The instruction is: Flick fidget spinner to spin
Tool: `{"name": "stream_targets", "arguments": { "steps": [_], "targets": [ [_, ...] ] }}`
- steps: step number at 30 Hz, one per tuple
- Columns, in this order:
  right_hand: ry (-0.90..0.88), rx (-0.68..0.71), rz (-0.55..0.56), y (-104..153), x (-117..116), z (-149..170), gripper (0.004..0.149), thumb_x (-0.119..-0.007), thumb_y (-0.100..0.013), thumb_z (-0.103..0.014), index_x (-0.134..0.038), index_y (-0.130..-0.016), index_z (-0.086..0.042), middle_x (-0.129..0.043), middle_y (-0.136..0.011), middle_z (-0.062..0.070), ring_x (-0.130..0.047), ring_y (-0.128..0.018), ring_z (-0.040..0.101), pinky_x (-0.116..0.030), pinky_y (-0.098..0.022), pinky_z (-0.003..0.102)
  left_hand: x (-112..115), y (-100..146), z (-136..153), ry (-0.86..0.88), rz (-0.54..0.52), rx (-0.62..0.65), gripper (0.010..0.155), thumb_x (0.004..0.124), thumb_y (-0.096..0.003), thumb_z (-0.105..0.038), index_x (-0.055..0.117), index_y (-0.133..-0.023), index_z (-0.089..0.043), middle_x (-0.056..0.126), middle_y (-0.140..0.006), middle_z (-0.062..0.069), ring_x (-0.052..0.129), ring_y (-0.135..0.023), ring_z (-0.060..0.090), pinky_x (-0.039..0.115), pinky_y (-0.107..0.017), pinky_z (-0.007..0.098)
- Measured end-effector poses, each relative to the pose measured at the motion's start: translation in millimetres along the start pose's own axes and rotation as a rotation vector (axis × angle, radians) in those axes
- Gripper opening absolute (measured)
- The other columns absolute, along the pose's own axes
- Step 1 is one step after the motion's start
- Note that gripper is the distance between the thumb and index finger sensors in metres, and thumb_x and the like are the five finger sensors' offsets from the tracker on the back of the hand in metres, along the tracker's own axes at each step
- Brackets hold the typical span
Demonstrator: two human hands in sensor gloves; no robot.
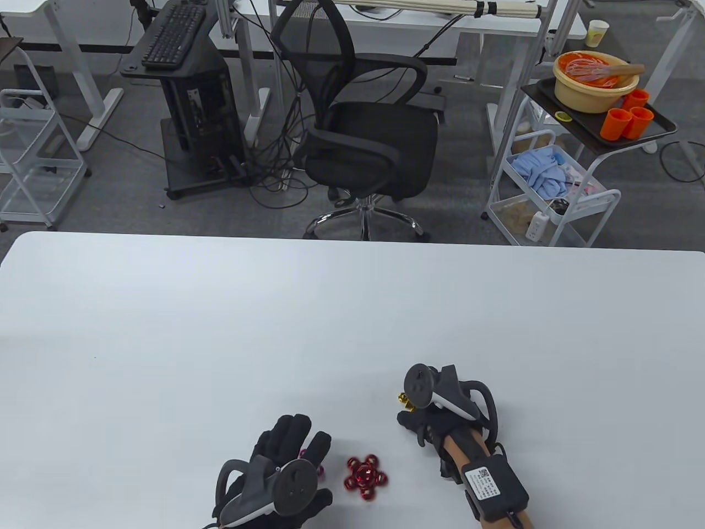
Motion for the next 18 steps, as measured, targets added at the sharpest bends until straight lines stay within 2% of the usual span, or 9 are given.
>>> {"name": "stream_targets", "arguments": {
  "steps": [8, 13, 18],
  "targets": [
    [0.09, 0.07, 0.103, 6.1, 0.2, -9.3, 0.076, -0.074, -0.044, -0.05, -0.039, -0.1, -0.011, -0.053, -0.104, 0.02, -0.063, -0.089, 0.05, -0.056, -0.068, 0.064, 1.0, -1.1, -2.8, -0.014, 0.007, 0.007, 0.079, 0.068, -0.0384, -0.061, 0.031, -0.1, -0.027, 0.01, -0.11, 0.015, 0.019, -0.103, 0.043, 0.031, -0.075, 0.062],
    [0.217, 0.136, 0.227, 15.8, 9.0, -12.6, 0.078, -0.078, -0.039, -0.054, -0.049, -0.097, -0.01, -0.068, -0.097, 0.019, -0.079, -0.081, 0.046, -0.069, -0.063, 0.061, 2.7, -0.3, -5.1, -0.026, 0.013, 0.016, 0.079, 0.067, -0.0383, -0.061, 0.031, -0.1, -0.027, 0.011, -0.11, 0.016, 0.02, -0.103, 0.043, 0.032, -0.075, 0.062],
    [0.093, 0.208, 0.276, 45.8, 19.8, -8.0, 0.078, -0.078, -0.039, -0.055, -0.051, -0.097, -0.01, -0.068, -0.097, 0.02, -0.079, -0.081, 0.048, -0.07, -0.062, 0.062, 3.0, -0.6, -6.4, -0.029, 0.021, 0.019, 0.079, 0.067, -0.0384, -0.061, 0.031, -0.1, -0.027, 0.011, -0.11, 0.016, 0.02, -0.103, 0.043, 0.032, -0.075, 0.062]
  ]
}}
Point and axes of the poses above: the tracker on the back of each hand, its own z axis roughly to the little-finger side, its own y axis roughly from the fingertips to the wrist, x = y × z, the point moved 1 cm from there along -y, roughly from the wrist to the fingertips
